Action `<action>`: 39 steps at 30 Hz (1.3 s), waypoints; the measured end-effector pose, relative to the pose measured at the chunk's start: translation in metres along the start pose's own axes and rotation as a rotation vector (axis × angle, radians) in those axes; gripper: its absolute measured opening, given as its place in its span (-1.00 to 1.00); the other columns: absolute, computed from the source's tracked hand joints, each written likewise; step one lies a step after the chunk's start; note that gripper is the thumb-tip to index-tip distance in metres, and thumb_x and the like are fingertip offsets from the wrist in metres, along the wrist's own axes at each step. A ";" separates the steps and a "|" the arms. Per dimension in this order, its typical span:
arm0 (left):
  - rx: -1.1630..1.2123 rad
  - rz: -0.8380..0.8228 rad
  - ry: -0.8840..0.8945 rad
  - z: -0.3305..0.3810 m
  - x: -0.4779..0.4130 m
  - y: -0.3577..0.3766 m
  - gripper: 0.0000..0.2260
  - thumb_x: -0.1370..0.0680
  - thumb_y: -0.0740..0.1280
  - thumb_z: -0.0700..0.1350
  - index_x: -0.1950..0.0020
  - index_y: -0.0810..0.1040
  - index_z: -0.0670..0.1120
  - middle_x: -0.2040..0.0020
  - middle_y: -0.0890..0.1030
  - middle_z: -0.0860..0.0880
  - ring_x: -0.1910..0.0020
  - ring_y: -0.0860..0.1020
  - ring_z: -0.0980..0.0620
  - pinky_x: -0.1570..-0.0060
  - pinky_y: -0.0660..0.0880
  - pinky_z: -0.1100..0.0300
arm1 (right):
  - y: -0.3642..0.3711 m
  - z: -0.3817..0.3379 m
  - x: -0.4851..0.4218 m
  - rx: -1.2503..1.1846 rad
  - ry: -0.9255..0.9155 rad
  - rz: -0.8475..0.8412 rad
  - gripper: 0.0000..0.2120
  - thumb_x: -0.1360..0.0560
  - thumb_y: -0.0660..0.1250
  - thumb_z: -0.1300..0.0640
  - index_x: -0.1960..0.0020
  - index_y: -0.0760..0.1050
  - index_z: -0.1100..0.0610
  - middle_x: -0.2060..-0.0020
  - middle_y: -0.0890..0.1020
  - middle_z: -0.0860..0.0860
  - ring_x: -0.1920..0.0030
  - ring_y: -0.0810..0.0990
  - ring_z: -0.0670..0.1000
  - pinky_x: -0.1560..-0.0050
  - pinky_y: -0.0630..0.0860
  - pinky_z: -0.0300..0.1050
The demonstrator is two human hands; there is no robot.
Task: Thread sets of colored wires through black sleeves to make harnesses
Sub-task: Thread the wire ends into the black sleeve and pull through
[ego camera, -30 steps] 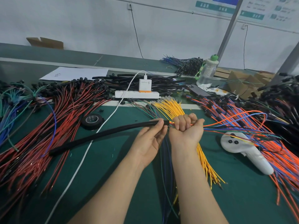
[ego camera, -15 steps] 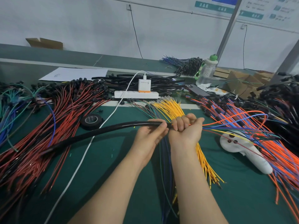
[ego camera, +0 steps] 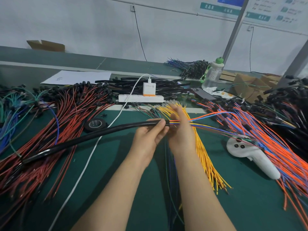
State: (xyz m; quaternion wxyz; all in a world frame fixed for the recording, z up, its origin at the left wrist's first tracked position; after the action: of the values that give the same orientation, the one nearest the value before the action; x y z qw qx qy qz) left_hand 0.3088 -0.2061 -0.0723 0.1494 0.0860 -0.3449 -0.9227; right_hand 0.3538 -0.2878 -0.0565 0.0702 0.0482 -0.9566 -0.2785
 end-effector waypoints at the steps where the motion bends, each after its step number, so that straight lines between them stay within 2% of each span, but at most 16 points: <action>1: 0.028 0.015 -0.003 0.004 -0.002 -0.003 -0.92 -0.54 0.28 -0.33 0.09 0.55 -0.22 0.24 0.64 -0.04 0.31 0.61 0.15 0.24 0.54 0.39 | -0.007 -0.010 -0.002 -0.161 -0.036 0.032 -0.72 -0.56 0.29 -0.02 0.30 0.52 0.04 0.36 0.49 -0.05 0.53 0.37 -0.12 0.51 0.26 -0.30; 3: 0.061 0.026 -0.016 0.009 -0.004 -0.008 -0.92 -0.53 0.28 -0.33 0.11 0.56 -0.22 0.28 0.65 -0.02 0.33 0.61 0.16 0.26 0.53 0.41 | -0.023 -0.026 -0.006 -0.354 -0.117 0.080 -0.60 -0.60 0.21 -0.06 0.36 0.34 0.06 0.46 0.38 -0.07 0.60 0.19 -0.15 0.57 0.06 -0.31; 5: 0.035 0.006 -0.033 0.007 -0.004 -0.006 -0.92 -0.53 0.29 -0.33 0.11 0.56 -0.22 0.29 0.65 -0.01 0.33 0.61 0.16 0.26 0.54 0.41 | -0.030 -0.028 -0.007 -0.309 -0.161 0.139 -0.53 -0.63 0.14 -0.09 0.40 0.23 0.07 0.54 0.36 -0.08 0.60 0.20 -0.13 0.59 0.06 -0.31; 9: -0.157 -0.029 -0.012 -0.007 0.001 0.005 -0.89 -0.53 0.30 -0.34 0.15 0.54 -0.18 0.30 0.63 0.01 0.33 0.60 0.19 0.24 0.53 0.39 | -0.009 0.001 -0.004 -0.079 -0.157 0.177 -0.52 -0.65 0.09 -0.06 0.41 0.26 0.10 0.58 0.43 -0.09 0.59 0.38 -0.13 0.58 0.24 -0.35; 11: -0.165 0.019 0.002 -0.006 -0.001 0.002 -0.90 -0.53 0.30 -0.34 0.15 0.55 -0.19 0.28 0.63 0.00 0.33 0.60 0.19 0.24 0.53 0.39 | -0.003 0.008 -0.004 -0.010 -0.113 0.144 -0.55 -0.64 0.11 -0.04 0.38 0.36 0.10 0.56 0.47 -0.11 0.60 0.36 -0.15 0.59 0.25 -0.35; 12: -0.128 0.043 0.009 -0.003 -0.002 -0.001 -0.90 -0.53 0.30 -0.34 0.15 0.56 -0.19 0.29 0.64 0.00 0.33 0.60 0.19 0.24 0.53 0.39 | -0.004 0.007 -0.005 -0.034 -0.086 0.128 -0.60 -0.63 0.14 -0.03 0.33 0.40 0.10 0.53 0.48 -0.11 0.62 0.33 -0.16 0.61 0.21 -0.33; 14: -0.038 0.100 0.022 0.006 -0.005 -0.011 -0.89 -0.53 0.29 -0.34 0.16 0.56 -0.20 0.31 0.64 0.02 0.33 0.60 0.20 0.24 0.53 0.41 | -0.015 -0.006 -0.008 -0.255 -0.062 0.118 -0.68 -0.61 0.19 -0.02 0.27 0.42 0.08 0.47 0.47 -0.09 0.62 0.23 -0.16 0.63 0.12 -0.34; 17: 0.016 0.158 0.023 0.014 -0.008 -0.020 -0.88 -0.54 0.29 -0.33 0.17 0.57 -0.21 0.30 0.64 0.01 0.32 0.60 0.19 0.24 0.53 0.42 | -0.034 -0.022 -0.011 -0.489 -0.083 0.135 -0.61 -0.64 0.13 -0.03 0.32 0.33 0.10 0.49 0.44 -0.04 0.64 0.16 -0.14 0.65 0.09 -0.34; 21: -0.159 0.063 0.026 0.002 -0.004 -0.006 -0.90 -0.54 0.30 -0.32 0.14 0.57 -0.21 0.28 0.63 -0.01 0.32 0.59 0.17 0.21 0.54 0.39 | -0.016 0.001 -0.005 -0.187 -0.100 0.171 -0.56 -0.66 0.10 0.01 0.36 0.29 0.14 0.48 0.43 0.02 0.67 0.23 -0.15 0.66 0.13 -0.35; 23: -0.261 0.046 0.048 -0.002 -0.002 -0.003 -0.91 -0.54 0.30 -0.31 0.12 0.57 -0.21 0.26 0.62 -0.04 0.32 0.57 0.14 0.20 0.55 0.36 | -0.004 0.016 -0.003 -0.032 -0.065 0.165 -0.55 -0.65 0.12 -0.02 0.36 0.37 0.15 0.54 0.44 -0.02 0.67 0.27 -0.15 0.65 0.17 -0.36; 25: -0.225 0.053 0.070 0.002 -0.004 -0.006 -0.89 -0.54 0.29 -0.32 0.15 0.57 -0.20 0.29 0.63 -0.01 0.33 0.57 0.15 0.21 0.54 0.36 | 0.002 0.022 -0.002 -0.014 0.015 0.099 -0.60 -0.62 0.16 -0.06 0.28 0.49 0.13 0.53 0.44 -0.06 0.63 0.29 -0.15 0.62 0.19 -0.36; 27: -0.099 0.086 0.064 0.010 -0.006 -0.012 -0.87 -0.54 0.29 -0.32 0.17 0.57 -0.18 0.32 0.64 0.04 0.34 0.59 0.20 0.24 0.53 0.40 | -0.001 0.017 -0.003 -0.264 0.090 0.014 -0.71 -0.60 0.22 -0.05 0.18 0.51 0.11 0.45 0.40 -0.06 0.61 0.22 -0.15 0.62 0.14 -0.34; 29: -0.002 0.130 0.039 0.014 -0.009 -0.017 -0.86 -0.54 0.29 -0.32 0.20 0.57 -0.19 0.33 0.64 0.05 0.35 0.59 0.20 0.27 0.52 0.43 | -0.010 0.008 -0.007 -0.560 0.095 -0.001 -0.73 -0.60 0.23 -0.01 0.22 0.43 0.10 0.44 0.37 -0.04 0.63 0.17 -0.14 0.65 0.10 -0.34; 30: 0.015 0.138 0.020 0.013 -0.009 -0.018 -0.86 -0.53 0.30 -0.32 0.21 0.57 -0.19 0.34 0.64 0.04 0.36 0.59 0.20 0.28 0.52 0.43 | -0.015 0.006 -0.009 -0.614 0.074 0.023 -0.70 -0.61 0.21 0.00 0.25 0.38 0.11 0.44 0.39 -0.03 0.64 0.16 -0.14 0.65 0.09 -0.34; 35: -0.172 0.041 -0.013 -0.002 -0.002 -0.005 -0.85 -0.57 0.28 -0.24 0.17 0.57 -0.20 0.35 0.63 0.03 0.38 0.57 0.21 0.28 0.53 0.40 | -0.013 0.012 -0.006 -0.309 -0.084 0.198 -0.61 -0.64 0.15 0.02 0.32 0.30 0.15 0.41 0.41 0.03 0.65 0.21 -0.13 0.64 0.11 -0.31; 39: -0.310 0.072 -0.011 0.000 -0.003 -0.007 -0.89 -0.55 0.33 -0.19 0.17 0.59 -0.13 0.38 0.58 0.07 0.40 0.50 0.20 0.36 0.49 0.38 | -0.014 0.011 -0.008 -0.303 -0.086 0.212 -0.60 -0.65 0.14 0.02 0.32 0.30 0.16 0.38 0.41 0.07 0.65 0.24 -0.12 0.64 0.14 -0.32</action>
State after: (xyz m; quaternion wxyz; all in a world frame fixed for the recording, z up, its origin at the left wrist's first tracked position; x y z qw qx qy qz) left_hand 0.3095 -0.1997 -0.0768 0.1919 0.0444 -0.2022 -0.9593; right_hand 0.3612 -0.2926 -0.0739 0.0647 -0.0761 -0.9057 -0.4121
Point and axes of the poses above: each hand's wrist, its own x-axis away from the middle knuckle, its own y-axis out of the palm, z = x × y, the point moved 4 cm from there along -x, towards the middle knuckle
